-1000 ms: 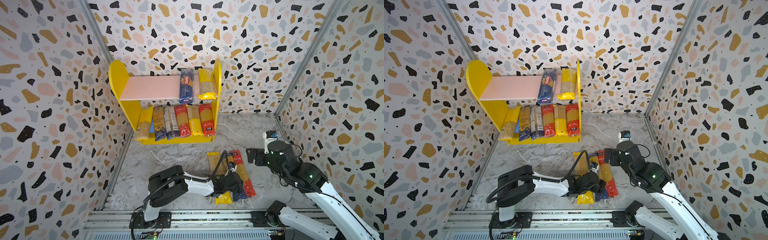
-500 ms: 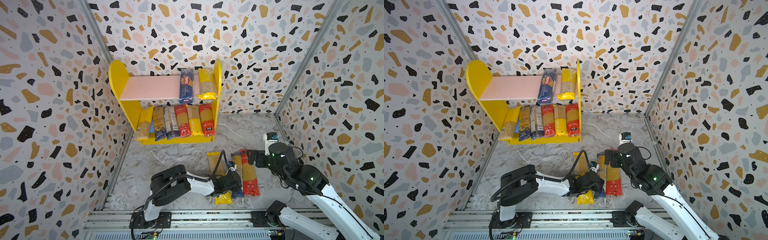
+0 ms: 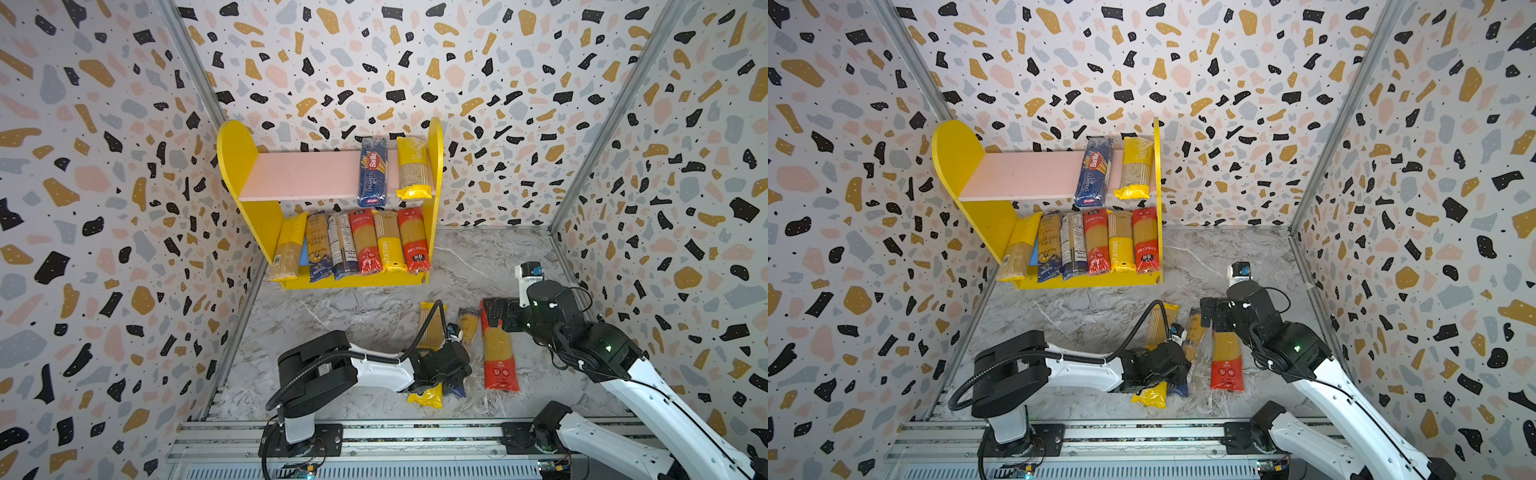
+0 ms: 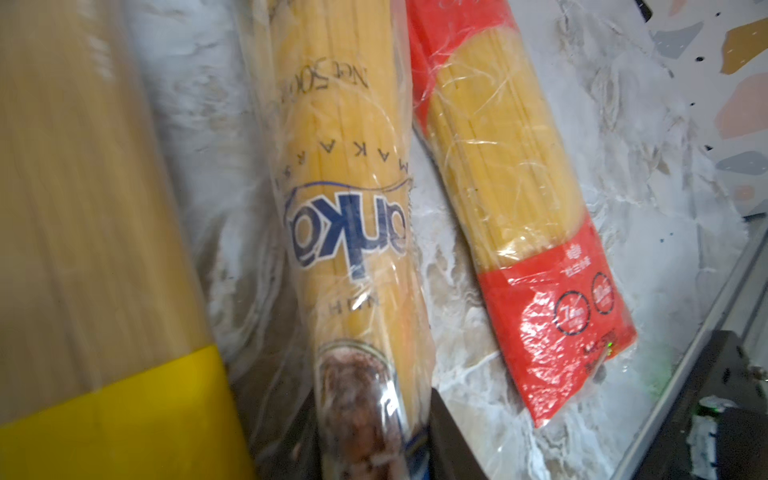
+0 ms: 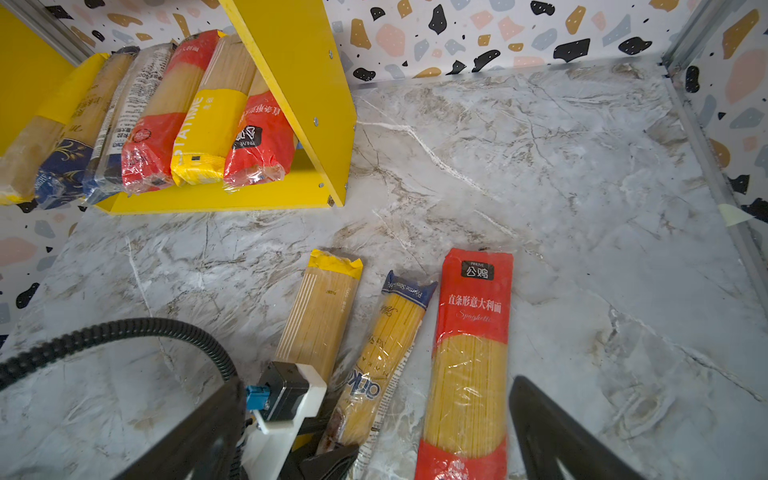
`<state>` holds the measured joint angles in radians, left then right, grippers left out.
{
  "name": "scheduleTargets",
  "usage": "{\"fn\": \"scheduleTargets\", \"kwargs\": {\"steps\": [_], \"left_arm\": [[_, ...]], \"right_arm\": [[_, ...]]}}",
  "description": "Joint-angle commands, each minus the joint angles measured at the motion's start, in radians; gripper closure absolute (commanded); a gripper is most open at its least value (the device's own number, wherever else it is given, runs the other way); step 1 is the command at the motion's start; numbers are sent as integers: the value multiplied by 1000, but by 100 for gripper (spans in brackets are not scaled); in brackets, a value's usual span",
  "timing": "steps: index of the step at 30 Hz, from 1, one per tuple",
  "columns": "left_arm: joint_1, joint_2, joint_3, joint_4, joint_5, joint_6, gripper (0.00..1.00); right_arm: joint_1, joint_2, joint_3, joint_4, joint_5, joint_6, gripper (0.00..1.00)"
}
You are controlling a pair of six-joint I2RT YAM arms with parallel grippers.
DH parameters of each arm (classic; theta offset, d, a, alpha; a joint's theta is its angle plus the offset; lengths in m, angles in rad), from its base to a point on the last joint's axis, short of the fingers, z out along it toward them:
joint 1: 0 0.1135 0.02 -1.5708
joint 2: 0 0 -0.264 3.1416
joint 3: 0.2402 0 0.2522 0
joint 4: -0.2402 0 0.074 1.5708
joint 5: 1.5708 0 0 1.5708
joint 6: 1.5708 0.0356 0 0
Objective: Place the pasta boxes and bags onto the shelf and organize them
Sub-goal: 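Close the left gripper on the end of the onko bag, then lift the onko bag upright with the left gripper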
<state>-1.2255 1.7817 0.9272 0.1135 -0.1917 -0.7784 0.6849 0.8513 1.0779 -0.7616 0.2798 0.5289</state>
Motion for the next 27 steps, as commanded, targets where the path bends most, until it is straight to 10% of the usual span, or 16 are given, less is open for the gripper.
{"fn": "scheduleTargets", "kwargs": {"steps": [1,27], "left_arm": [[19,-90,-2,-38,-79,95,100],[87,-584,-196,-187,-269,193,100]], "right_arm": [[3,10,22,25,-12,-13,1],[2,125,60,87,-54,-18,1]]}}
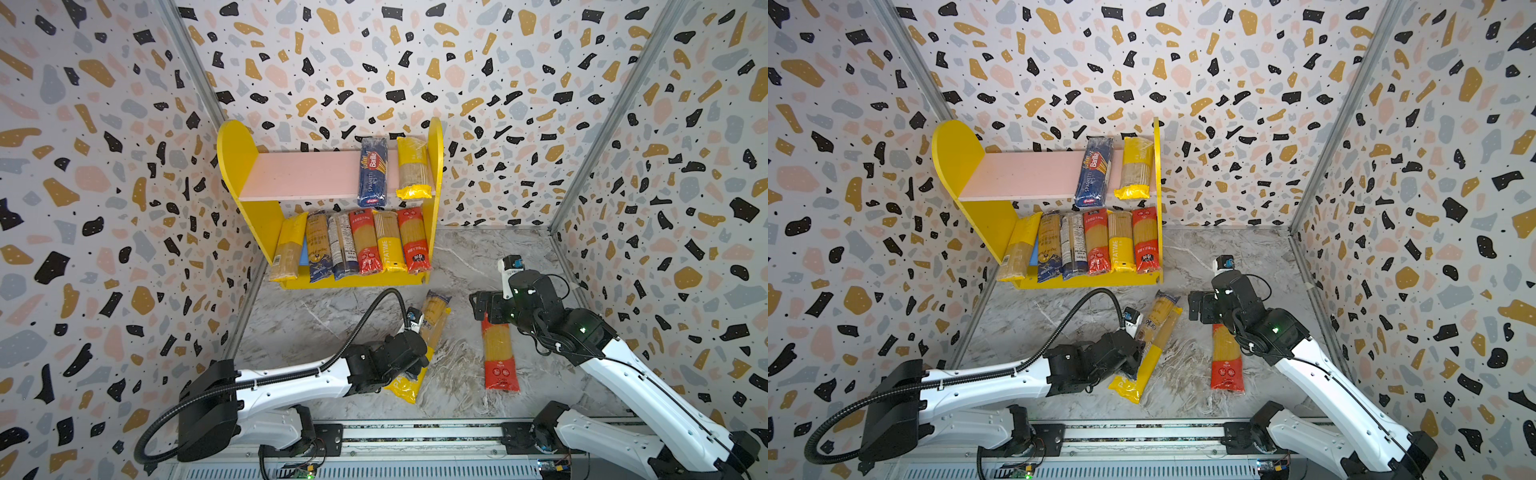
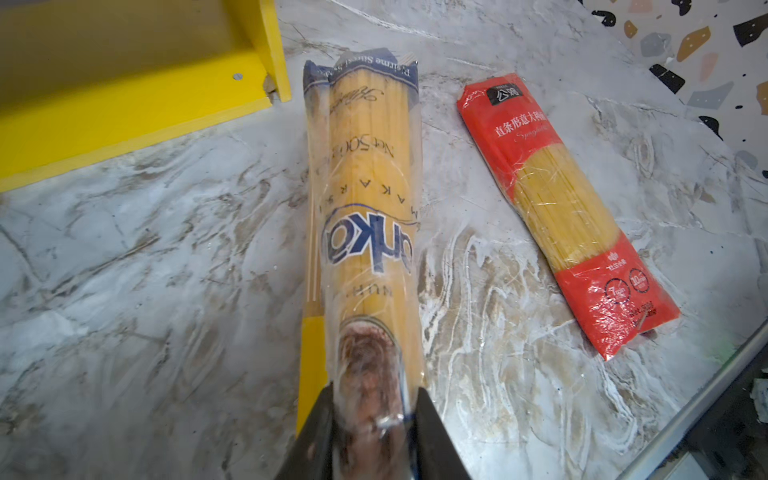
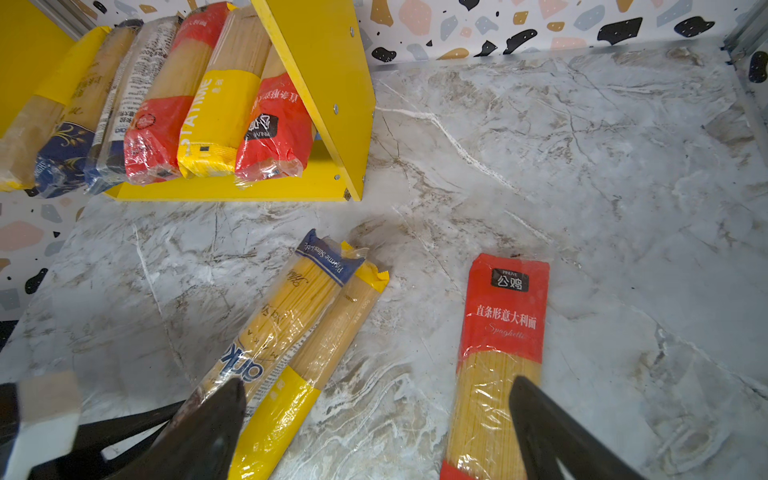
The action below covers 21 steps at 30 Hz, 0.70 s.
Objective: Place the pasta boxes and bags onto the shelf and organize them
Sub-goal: 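Lift the onko bag upright with the left gripper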
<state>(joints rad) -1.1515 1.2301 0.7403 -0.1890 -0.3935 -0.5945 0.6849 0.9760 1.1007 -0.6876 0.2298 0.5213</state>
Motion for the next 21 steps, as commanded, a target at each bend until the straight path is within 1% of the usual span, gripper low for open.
{"fn": "scheduleTargets", "kwargs": {"steps": [1,7,12,14,21], "left_arm": [[15,-25,-22,127,-68,9,100],[18,110,-25,165,-42,0,100],[18,123,-20,192,-32,10,100],[19,143,-11,196,-11,20,100],[18,311,17,181,24,13,100]], "right_arm": [[2,1,35,15,-7,-10,1],[2,-11,18,13,-5,-4,1],[3,-19,19,2,2,-6,1],[3,-17,18,3,2,-7,1],[3,-20,-7,20,-2,-9,1]]}}
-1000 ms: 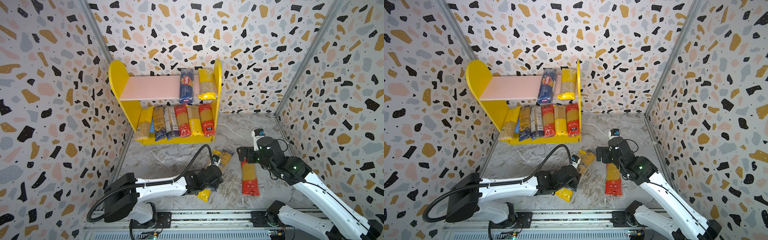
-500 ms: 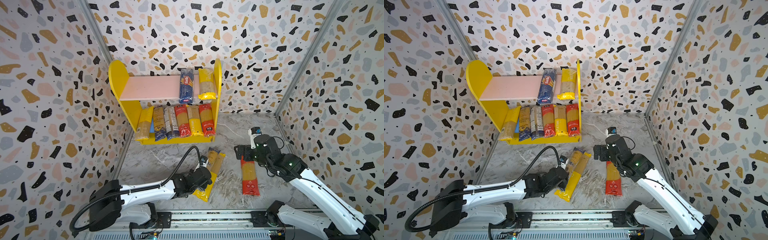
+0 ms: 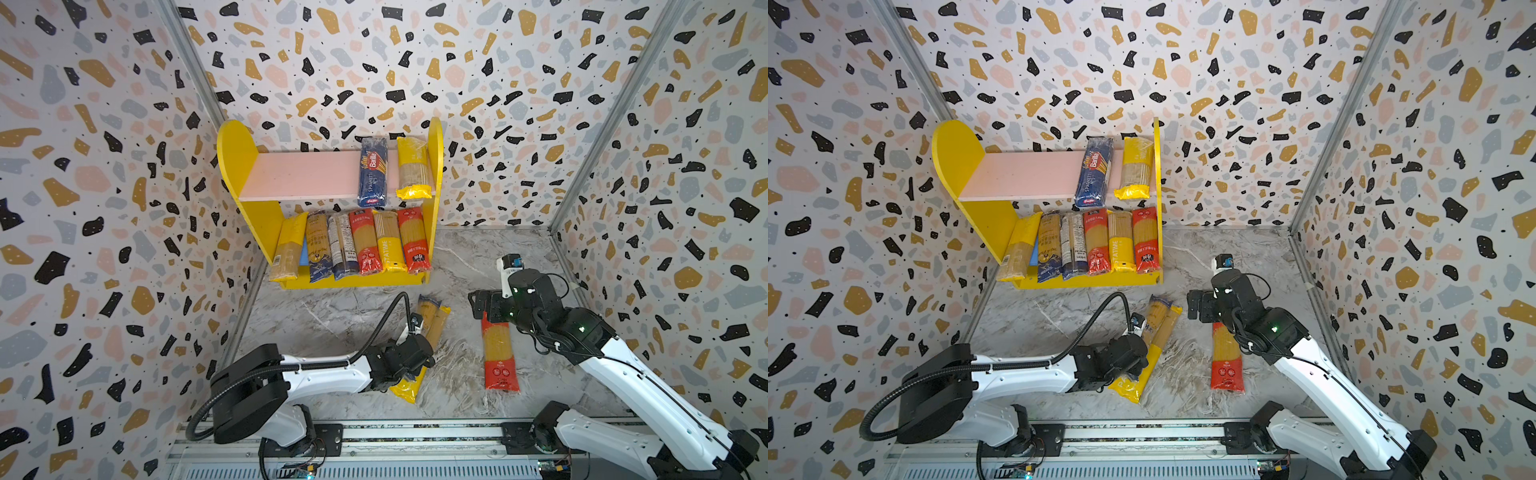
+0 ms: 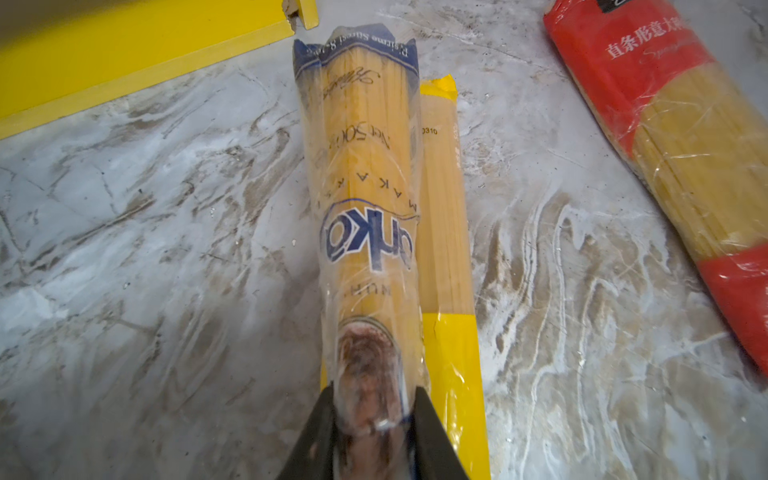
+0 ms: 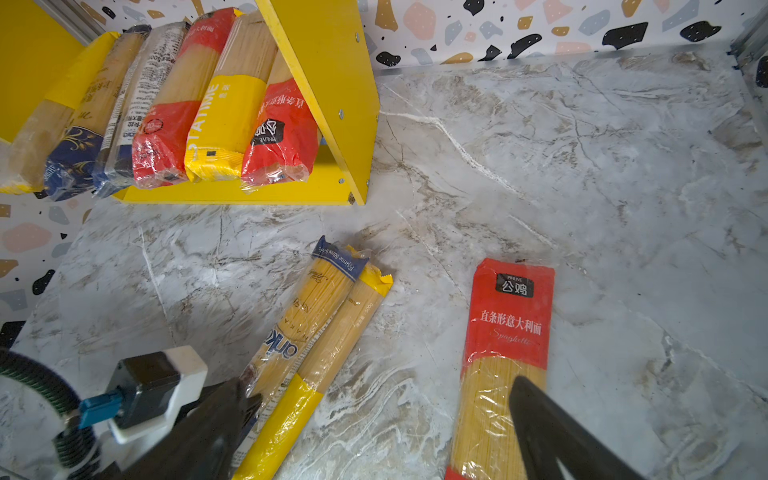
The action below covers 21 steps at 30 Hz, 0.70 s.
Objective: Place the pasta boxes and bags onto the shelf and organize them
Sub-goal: 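Lift the onko bag upright with the left gripper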
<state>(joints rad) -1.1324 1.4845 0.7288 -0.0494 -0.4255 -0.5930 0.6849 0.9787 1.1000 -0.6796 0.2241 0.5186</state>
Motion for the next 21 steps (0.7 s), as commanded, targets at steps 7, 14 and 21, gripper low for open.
{"fn": "scheduleTargets", "kwargs": {"steps": [7,14,21], "left_arm": [[-1,124,29,72,106,3,67],[-1,177,59,54,115,8,51],[-1,239,74,52,129,12,53]], "right_arm": [[2,-35,-7,4,10,-18,1],[2,-43,-13,-1,18,-22,1],[0,-43,-9,-4,18,-25,1]]}}
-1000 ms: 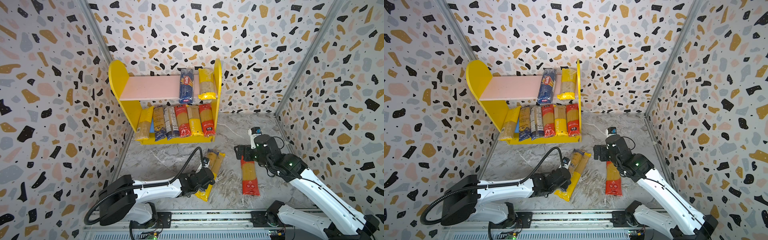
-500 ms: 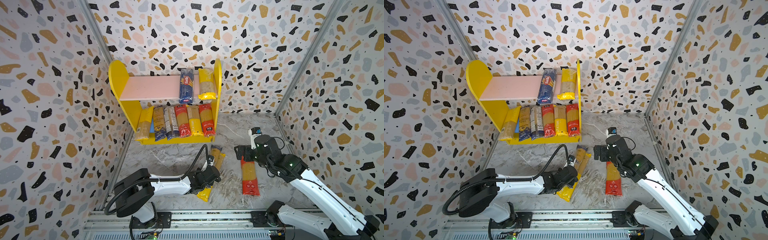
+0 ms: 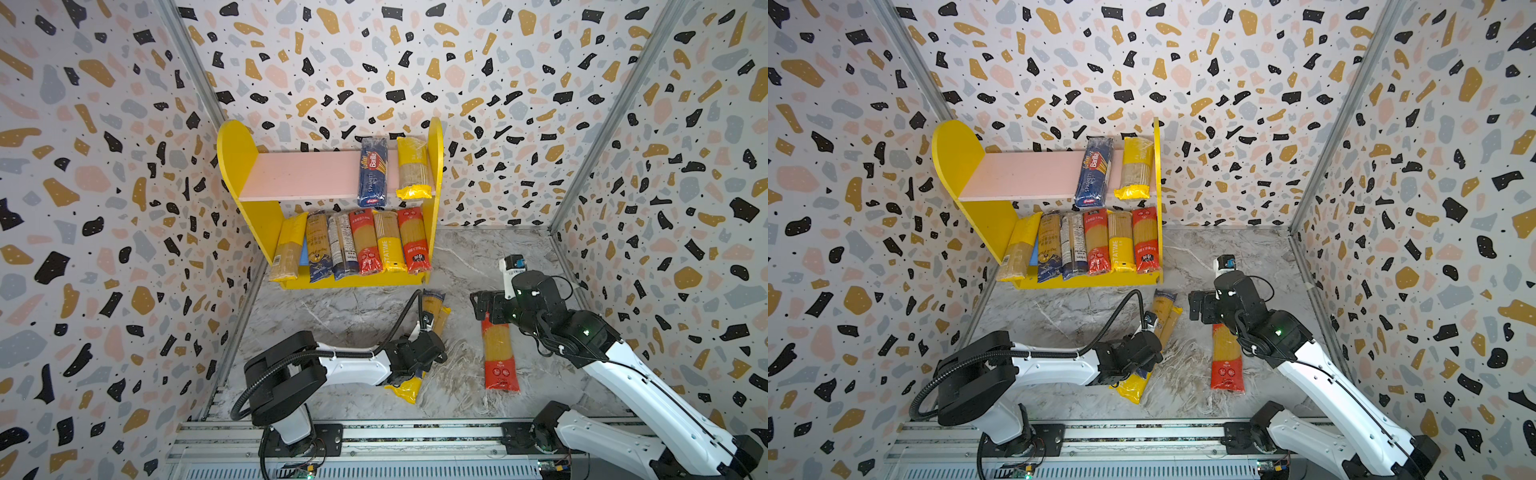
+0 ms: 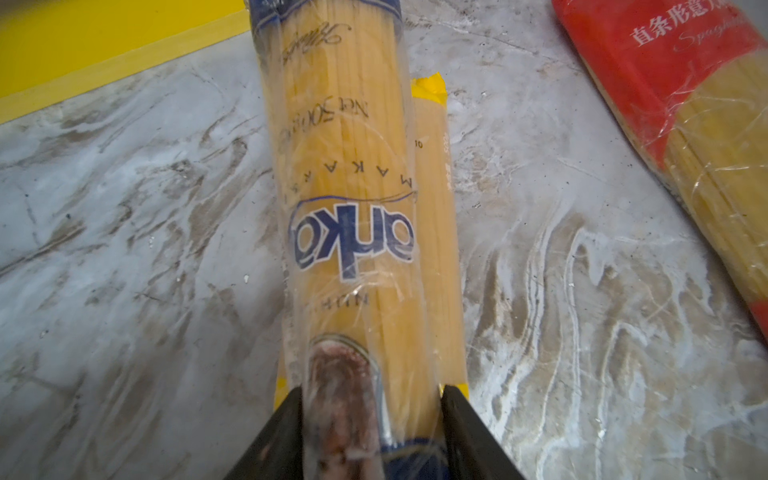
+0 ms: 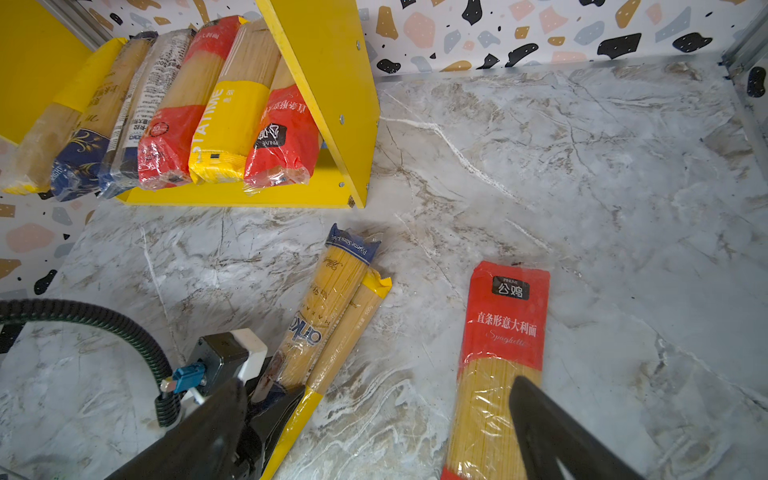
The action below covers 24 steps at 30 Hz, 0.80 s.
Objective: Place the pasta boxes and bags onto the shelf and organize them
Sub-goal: 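Lift the onko bag upright with the left gripper, then carry the onko bag up toward the upper shelf with the left gripper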
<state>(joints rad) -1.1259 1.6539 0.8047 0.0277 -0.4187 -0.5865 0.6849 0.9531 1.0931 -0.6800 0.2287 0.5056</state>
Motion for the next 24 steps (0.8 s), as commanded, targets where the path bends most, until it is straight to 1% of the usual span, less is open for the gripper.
{"fn": "scheduleTargets", "kwargs": {"steps": [1,3,7,9,14,17,21,24], "left_arm": [[-7,77,0,-20,127,7,55],[-9,88,1,-9,139,9,61],[-6,94,2,-5,143,11,90],[-7,86,2,-9,138,12,100],[-8,44,-11,-26,112,15,100],[-7,-9,-22,-46,83,14,100],[-8,-117,-30,-96,43,20,100],[-8,-227,-33,-143,14,24,100]], "right_arm": [[-2,-19,-1,-4,14,-15,1],[-2,-19,1,-7,15,-15,1],[-4,-23,1,-10,17,-14,1],[-3,-27,-1,-11,17,-13,1],[-3,-35,-6,-12,15,-9,1],[-3,-40,-7,-13,13,-9,1],[-4,-45,-2,-13,9,-9,1],[-4,-44,3,-12,3,-8,1]]}}
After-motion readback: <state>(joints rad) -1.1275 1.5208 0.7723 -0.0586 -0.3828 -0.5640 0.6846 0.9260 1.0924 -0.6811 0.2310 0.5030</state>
